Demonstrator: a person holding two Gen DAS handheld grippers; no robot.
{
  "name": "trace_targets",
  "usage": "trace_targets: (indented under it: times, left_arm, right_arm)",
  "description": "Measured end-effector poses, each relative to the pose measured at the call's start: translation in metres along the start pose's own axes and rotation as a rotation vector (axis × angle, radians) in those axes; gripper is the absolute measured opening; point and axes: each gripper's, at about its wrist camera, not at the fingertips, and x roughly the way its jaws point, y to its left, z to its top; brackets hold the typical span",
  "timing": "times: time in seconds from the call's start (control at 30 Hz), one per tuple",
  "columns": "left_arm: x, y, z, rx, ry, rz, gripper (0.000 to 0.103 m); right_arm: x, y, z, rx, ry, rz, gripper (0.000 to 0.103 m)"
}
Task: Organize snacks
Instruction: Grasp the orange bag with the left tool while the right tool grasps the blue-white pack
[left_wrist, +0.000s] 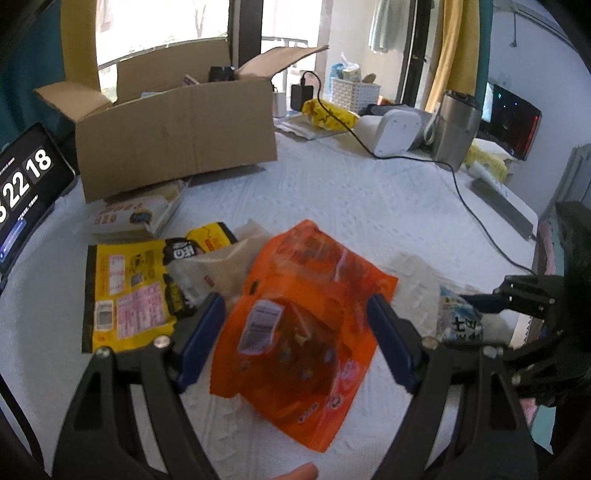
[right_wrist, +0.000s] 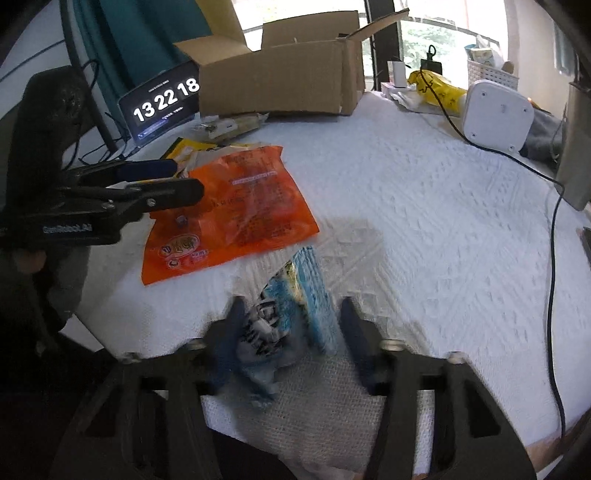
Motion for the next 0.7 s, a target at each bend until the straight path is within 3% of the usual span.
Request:
trace_targets:
  times: [0.3,0.53,0.67,0.7]
  left_arm:
    - [0.025,-0.009,0.007,0.034,0.057,0.019,0.08]
    - [0.044,-0.031,-0.006,0.099,0.12,-0.027,0.079]
    - [0.043,-0.034,-0.007,0.101,0.125,-0.058,0.067]
    - [0.043,-0.036,-0.007,0.107,0.124,-0.061,0.06]
  right_arm:
    - [-0.003,-0.034,0.009,0.055,-0.038,-0.043,0.042]
    - [0.004,-0.048,0.015,0.104,-0.058,-0.029,0.042]
    - [0.01,-0.046,0.021,0.099,-0.056,-0.014,0.042]
    - [0.011,-0.046,0.022,0.098,-0.055,-0.013,0.042]
